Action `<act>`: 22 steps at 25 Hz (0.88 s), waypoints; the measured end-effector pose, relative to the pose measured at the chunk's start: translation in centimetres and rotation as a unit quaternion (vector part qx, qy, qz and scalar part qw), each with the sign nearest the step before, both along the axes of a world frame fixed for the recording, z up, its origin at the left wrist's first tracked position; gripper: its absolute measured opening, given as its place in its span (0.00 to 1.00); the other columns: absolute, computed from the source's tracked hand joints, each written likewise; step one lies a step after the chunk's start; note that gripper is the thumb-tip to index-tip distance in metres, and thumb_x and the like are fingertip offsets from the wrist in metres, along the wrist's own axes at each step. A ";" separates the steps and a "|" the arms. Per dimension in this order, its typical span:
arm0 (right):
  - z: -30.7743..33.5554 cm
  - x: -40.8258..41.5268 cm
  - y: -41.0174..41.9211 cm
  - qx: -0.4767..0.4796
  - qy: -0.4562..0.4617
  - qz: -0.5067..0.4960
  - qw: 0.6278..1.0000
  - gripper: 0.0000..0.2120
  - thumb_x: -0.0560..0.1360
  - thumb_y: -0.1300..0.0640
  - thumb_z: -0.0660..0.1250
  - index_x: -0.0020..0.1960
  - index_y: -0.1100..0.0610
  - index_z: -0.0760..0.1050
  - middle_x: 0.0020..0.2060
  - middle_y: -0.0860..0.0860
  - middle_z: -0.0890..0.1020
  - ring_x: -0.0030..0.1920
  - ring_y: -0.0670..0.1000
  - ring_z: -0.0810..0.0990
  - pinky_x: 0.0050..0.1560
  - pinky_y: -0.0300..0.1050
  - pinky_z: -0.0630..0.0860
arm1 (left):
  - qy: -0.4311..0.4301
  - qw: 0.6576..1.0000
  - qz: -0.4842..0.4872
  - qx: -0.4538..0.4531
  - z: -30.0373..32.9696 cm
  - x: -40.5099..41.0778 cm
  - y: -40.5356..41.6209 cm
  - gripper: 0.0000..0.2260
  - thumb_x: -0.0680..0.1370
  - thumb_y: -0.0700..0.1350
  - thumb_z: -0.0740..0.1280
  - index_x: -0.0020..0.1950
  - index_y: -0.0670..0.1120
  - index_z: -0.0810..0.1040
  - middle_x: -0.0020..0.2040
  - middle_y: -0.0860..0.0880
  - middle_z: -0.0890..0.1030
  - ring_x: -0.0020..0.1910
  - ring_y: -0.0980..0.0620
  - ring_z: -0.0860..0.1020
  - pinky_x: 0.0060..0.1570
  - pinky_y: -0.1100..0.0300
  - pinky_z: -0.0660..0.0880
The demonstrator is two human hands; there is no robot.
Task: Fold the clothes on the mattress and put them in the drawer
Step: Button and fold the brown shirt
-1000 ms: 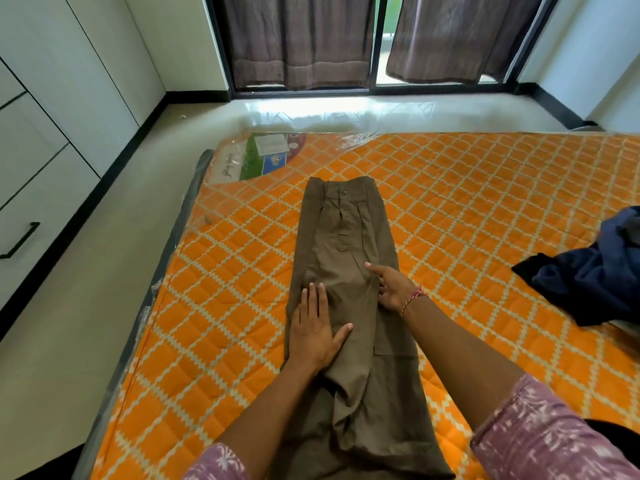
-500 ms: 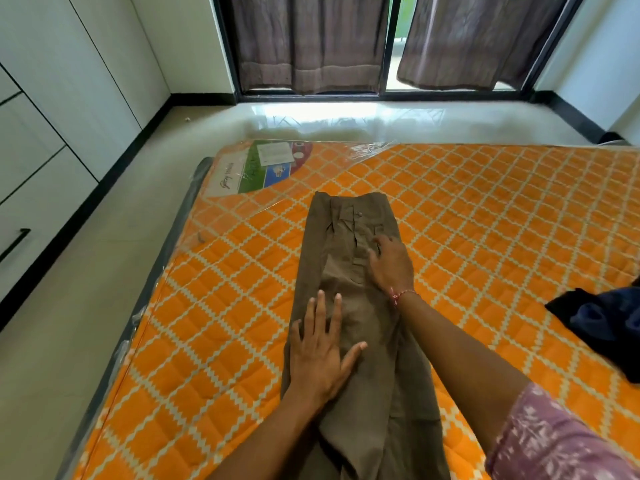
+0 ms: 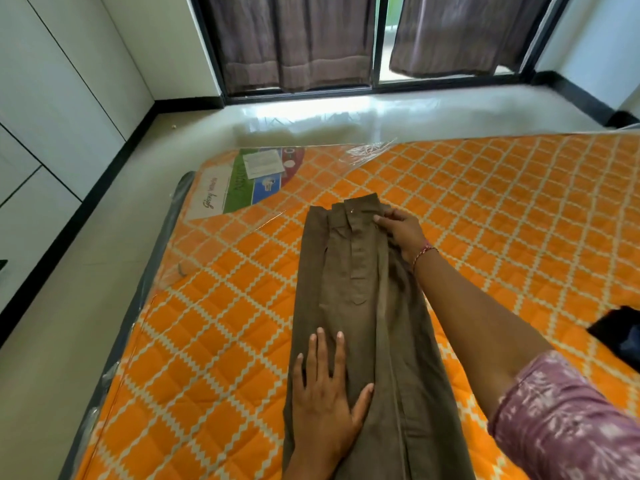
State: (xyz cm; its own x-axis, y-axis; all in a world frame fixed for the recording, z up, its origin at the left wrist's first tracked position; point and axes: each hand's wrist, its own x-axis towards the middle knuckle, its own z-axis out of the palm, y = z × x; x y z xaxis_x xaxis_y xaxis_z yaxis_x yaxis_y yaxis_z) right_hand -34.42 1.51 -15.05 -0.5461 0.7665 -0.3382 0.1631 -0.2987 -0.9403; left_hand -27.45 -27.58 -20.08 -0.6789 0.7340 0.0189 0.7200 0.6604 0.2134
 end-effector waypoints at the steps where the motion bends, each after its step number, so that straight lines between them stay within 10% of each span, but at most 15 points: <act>1: -0.4 -0.4 0.3 0.007 -0.029 0.005 1.000 0.08 0.73 0.67 0.70 0.38 0.57 0.76 0.34 0.50 0.84 0.38 0.50 0.82 0.39 0.41 0.79 | -0.001 1.000 0.005 0.002 0.0 0.1 0.0 0.35 0.78 0.66 0.43 0.77 0.46 0.59 0.73 0.41 0.68 0.72 0.45 0.62 0.68 0.51 0.54; 8: -1.0 -0.1 0.6 0.124 -0.142 -0.014 0.982 0.13 0.72 0.53 0.72 0.53 0.56 0.74 0.54 0.58 0.79 0.55 0.59 0.78 0.54 0.53 0.77 | 0.022 1.000 0.007 0.005 0.3 -1.9 3.2 0.34 0.77 0.69 0.44 0.75 0.49 0.61 0.74 0.42 0.65 0.74 0.45 0.57 0.69 0.46 0.48; 11: -1.3 0.4 -1.5 0.345 -0.313 0.103 0.879 0.37 0.75 0.37 0.62 0.76 0.54 0.53 0.74 0.59 0.58 0.73 0.61 0.58 0.69 0.61 0.60 | -0.005 0.999 0.007 -0.034 -0.6 -2.0 4.2 0.38 0.74 0.73 0.45 0.72 0.49 0.68 0.72 0.43 0.69 0.72 0.44 0.63 0.69 0.44 0.49; 14: -3.7 1.8 -2.0 0.454 -0.418 0.181 0.766 0.37 0.77 0.33 0.47 0.78 0.49 0.39 0.77 0.57 0.45 0.77 0.58 0.44 0.71 0.66 0.47 | -0.003 0.995 0.093 -0.034 -0.1 -4.1 4.4 0.43 0.72 0.74 0.37 0.76 0.50 0.62 0.76 0.43 0.62 0.75 0.42 0.61 0.70 0.41 0.49; 17: -3.5 2.3 -0.8 0.428 -0.431 0.109 0.787 0.39 0.77 0.35 0.53 0.78 0.57 0.44 0.74 0.60 0.59 0.73 0.61 0.58 0.68 0.62 0.60 | -0.061 0.983 0.158 -0.071 1.2 -9.4 6.4 0.42 0.72 0.72 0.35 0.78 0.47 0.40 0.79 0.43 0.42 0.77 0.43 0.42 0.72 0.41 0.42; 22: -1.3 1.2 2.5 0.111 -0.178 0.050 0.977 0.27 0.68 0.52 0.76 0.61 0.64 0.72 0.61 0.60 0.77 0.57 0.59 0.77 0.56 0.54 0.75 | -0.259 0.935 0.178 0.164 3.7 -15.8 13.1 0.49 0.73 0.58 0.70 0.77 0.43 0.38 0.77 0.39 0.55 0.74 0.40 0.58 0.70 0.47 0.60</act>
State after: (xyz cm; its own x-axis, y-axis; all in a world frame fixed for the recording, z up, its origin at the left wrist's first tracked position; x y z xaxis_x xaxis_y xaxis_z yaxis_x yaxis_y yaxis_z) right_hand -33.27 4.03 -16.39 -0.5002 0.7910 -0.3522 0.5091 -0.0603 -0.8586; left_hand -43.26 -14.48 -16.37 -0.8593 0.4728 -0.1950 0.2117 0.6760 0.7058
